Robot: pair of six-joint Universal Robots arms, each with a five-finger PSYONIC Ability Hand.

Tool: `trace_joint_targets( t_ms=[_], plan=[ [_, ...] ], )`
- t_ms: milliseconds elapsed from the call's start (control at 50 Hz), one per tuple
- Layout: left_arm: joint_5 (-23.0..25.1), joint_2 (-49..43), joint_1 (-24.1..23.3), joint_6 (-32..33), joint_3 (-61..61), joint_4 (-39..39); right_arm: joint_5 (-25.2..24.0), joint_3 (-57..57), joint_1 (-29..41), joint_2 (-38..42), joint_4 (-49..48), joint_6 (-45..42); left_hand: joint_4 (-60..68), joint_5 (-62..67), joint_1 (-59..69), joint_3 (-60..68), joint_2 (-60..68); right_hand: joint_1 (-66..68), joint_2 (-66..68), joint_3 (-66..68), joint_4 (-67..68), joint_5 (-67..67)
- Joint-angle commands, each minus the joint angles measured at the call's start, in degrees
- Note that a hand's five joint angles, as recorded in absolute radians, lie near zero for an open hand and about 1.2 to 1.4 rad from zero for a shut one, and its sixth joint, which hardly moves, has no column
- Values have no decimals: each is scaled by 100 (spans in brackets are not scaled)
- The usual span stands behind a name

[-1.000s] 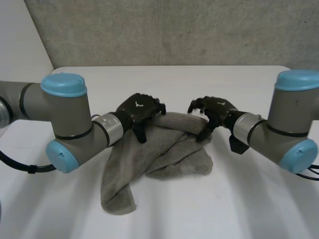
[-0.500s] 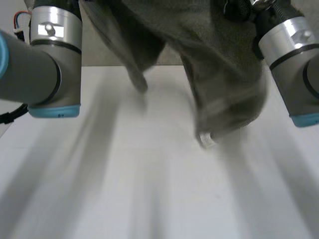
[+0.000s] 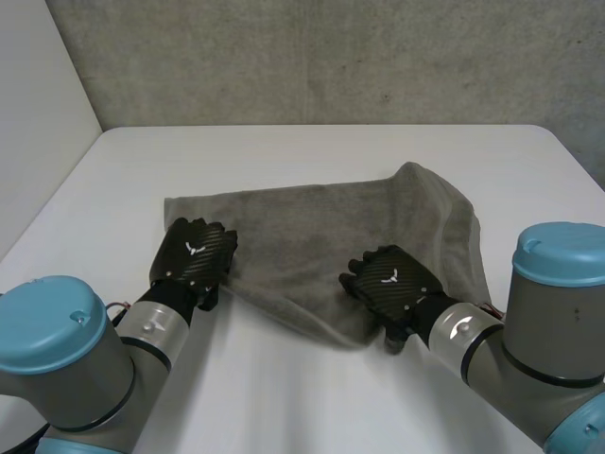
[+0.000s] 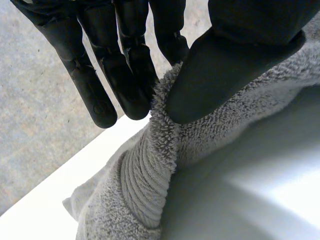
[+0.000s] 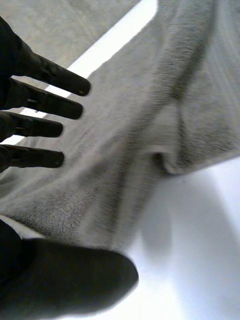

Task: Fold the towel.

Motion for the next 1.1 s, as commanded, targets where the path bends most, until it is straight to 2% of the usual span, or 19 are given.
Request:
trace_joint_targets(
  t_ms=[20,200,260,380,480,580,700,1100],
  plan=[
    [-19,58,116,-1,-10,-76,47,29,-636,-262,20,322,1021,1069,1361,1031,1030,-1025,-994,-1064,-1086,-904],
    [-19,313,231,-1,-71,-112,55,248,-1322,-614,46,1508,1021,1069,1361,1031,1030,-943,-912,-982,-1005,-823],
    [-28,471,310,-1,-89,-103,11,293,-1446,-667,38,1588,1021,1069,1361,1031,1030,-842,-811,-881,-903,-721],
    [-37,699,626,-45,-106,-112,-85,302,-1860,-658,143,1237,1021,1069,1361,1031,1030,-438,-407,-477,-500,-318],
    [-19,831,785,-89,-115,-112,-138,337,-2105,-334,494,53,1021,1069,1361,1031,1030,-438,-407,-477,-500,-318],
    [16,840,881,-89,-185,-112,-190,319,-2219,-114,460,-380,1021,1069,1361,1031,1030,-438,-407,-477,-500,-318],
    [16,840,881,-89,-185,-112,-471,293,-2360,80,249,-442,1021,1069,1361,1031,1030,-405,-373,-443,-466,-284],
    [25,840,890,-89,-229,-112,-542,275,-2352,379,-103,-354,1021,1069,1361,1031,1030,134,165,95,72,254]
  ],
)
